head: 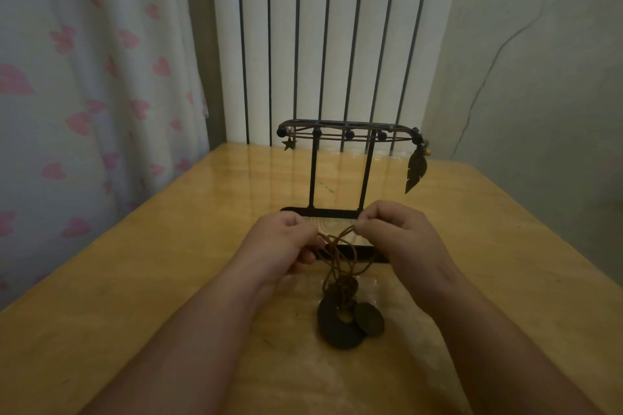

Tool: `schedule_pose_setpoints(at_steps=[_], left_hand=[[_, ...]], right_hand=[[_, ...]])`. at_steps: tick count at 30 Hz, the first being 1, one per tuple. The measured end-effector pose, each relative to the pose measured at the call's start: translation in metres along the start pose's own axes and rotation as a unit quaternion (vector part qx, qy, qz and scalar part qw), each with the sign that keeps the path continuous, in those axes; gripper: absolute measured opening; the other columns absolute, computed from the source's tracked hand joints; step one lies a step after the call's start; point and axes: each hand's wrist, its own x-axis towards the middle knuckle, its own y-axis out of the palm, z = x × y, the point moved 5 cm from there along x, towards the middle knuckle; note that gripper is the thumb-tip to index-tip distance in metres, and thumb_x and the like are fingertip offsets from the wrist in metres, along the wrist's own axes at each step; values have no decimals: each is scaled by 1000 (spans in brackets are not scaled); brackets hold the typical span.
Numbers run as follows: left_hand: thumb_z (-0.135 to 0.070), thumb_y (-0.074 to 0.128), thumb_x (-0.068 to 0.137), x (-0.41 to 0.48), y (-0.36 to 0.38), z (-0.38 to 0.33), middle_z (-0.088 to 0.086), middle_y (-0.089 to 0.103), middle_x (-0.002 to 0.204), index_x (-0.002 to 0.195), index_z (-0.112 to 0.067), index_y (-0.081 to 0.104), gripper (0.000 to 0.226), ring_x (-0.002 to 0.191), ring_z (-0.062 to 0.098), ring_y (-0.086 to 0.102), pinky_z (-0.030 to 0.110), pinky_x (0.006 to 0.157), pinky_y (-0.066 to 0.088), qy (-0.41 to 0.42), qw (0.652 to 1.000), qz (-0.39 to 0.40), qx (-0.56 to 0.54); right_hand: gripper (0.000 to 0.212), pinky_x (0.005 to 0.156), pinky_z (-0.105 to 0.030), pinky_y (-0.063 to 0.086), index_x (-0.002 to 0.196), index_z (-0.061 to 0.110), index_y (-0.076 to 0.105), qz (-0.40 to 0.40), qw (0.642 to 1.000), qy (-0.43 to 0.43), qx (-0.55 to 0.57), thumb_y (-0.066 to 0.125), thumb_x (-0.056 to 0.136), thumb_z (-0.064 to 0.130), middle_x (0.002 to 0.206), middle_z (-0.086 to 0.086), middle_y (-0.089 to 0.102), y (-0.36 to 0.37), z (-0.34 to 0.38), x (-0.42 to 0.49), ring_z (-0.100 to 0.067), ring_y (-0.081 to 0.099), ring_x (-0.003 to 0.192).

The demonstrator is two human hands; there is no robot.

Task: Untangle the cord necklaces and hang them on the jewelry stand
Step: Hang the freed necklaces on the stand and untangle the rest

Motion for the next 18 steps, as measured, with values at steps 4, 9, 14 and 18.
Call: schedule_pose_setpoints(at_steps=[4, 9, 14, 18], left_hand=[[-10, 60, 86, -1, 1, -5, 5, 67, 77, 88, -21, 66, 13, 64, 15, 55, 28, 58, 45, 14, 1000, 8, -7], [-8, 59, 86, -1, 0, -7, 3, 66, 77, 87, -22, 67, 16, 62, 13, 53, 27, 54, 43, 20, 1000, 11, -5], [-7, 63, 85, 1, 2, -6, 4, 66, 77, 82, -21, 66, 14, 64, 15, 56, 28, 56, 43, 35, 999, 20, 15], [-6, 62, 86, 0, 1, -6, 6, 66, 79, 83, -20, 66, 14, 66, 16, 56, 29, 57, 44, 38, 999, 22, 6]], right_hand=[[22, 81, -47, 55, 80, 12, 67, -15, 1000, 19, 1, 60, 90, 31, 84, -11, 66, 0, -4, 1, -27, 63, 84], [12, 73, -31, 54, 91, 26, 65, -37, 987, 28, -155, 54, 95, 28, 89, 7, 64, -1, -10, 3, -10, 59, 82], [27, 69, -13, 40, 115, 35, 62, 3, 974, 5, -226, 53, 92, 23, 112, 17, 53, 4, -11, 3, 0, 51, 96], [24, 68, -16, 49, 113, 36, 62, 64, 965, 11, -256, 63, 90, 27, 104, 17, 62, 15, -14, 2, 1, 58, 86]])
